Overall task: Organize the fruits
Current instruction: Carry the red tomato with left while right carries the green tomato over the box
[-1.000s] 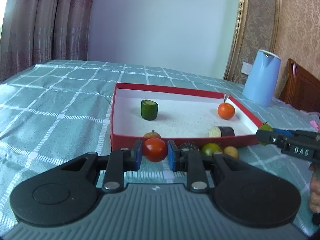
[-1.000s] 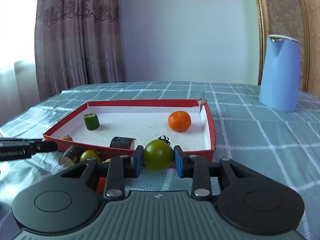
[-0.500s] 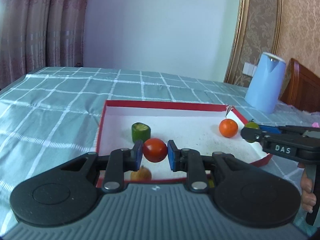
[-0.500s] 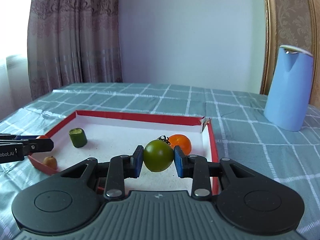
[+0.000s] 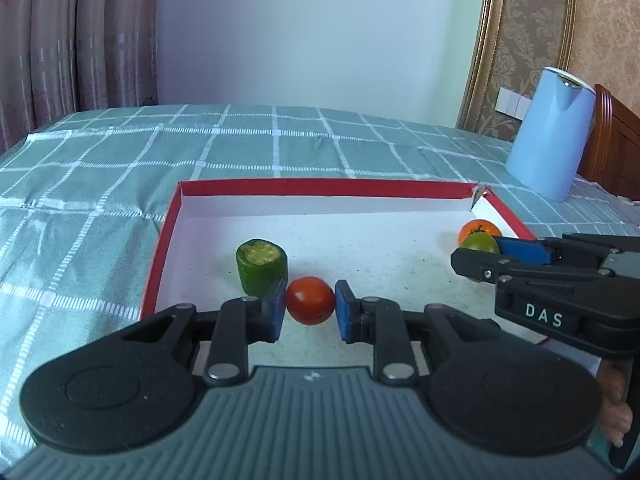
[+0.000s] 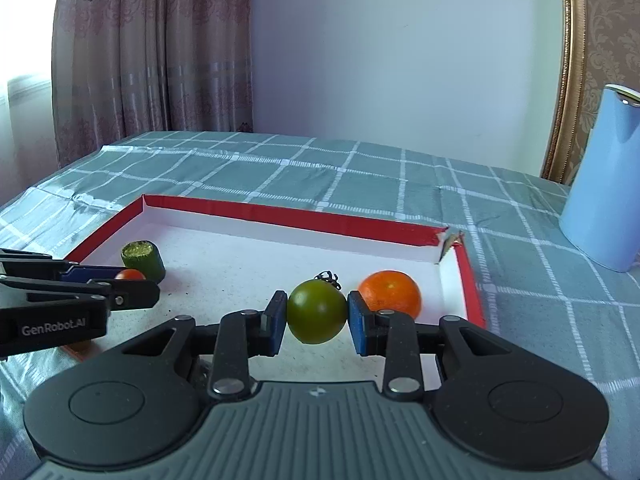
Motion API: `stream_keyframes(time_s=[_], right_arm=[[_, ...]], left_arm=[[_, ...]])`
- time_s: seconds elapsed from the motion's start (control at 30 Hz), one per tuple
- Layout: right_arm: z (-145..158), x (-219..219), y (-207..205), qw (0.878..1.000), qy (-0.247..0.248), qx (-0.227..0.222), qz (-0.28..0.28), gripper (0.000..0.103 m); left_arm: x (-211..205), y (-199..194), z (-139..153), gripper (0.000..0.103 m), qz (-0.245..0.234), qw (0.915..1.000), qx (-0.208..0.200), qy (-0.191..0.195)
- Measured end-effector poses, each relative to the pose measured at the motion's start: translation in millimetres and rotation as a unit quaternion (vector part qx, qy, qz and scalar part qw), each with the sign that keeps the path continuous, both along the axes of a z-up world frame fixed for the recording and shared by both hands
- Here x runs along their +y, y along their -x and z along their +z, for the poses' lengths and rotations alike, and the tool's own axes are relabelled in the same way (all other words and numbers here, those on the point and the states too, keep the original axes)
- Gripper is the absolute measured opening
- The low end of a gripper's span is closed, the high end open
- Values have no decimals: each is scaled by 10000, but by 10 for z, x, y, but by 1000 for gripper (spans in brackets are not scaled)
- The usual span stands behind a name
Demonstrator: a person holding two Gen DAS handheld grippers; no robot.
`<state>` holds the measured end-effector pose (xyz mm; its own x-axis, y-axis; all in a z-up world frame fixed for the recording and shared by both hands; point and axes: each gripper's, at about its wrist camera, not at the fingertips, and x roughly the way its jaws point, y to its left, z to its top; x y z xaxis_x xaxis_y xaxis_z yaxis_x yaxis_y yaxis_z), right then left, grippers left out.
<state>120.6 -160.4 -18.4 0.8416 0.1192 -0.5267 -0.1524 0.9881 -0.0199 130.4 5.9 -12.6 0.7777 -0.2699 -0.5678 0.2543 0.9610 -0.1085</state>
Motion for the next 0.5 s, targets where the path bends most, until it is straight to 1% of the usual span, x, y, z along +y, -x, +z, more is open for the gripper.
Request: stream_keyframes(time_s=[0.13, 0.4, 0.5], right_arm=[[-36, 41, -61, 9999, 44, 90, 33, 32], [-128, 38, -150, 9995, 10, 321, 31, 32], [-133, 51, -148, 9996, 40, 294, 24, 32]], left_arm=[[-12, -48, -26, 24, 32, 10000, 32, -56], [-56, -52, -33, 24, 24, 9998, -54, -176], [-62, -51, -42, 24, 19, 9998, -69, -205]])
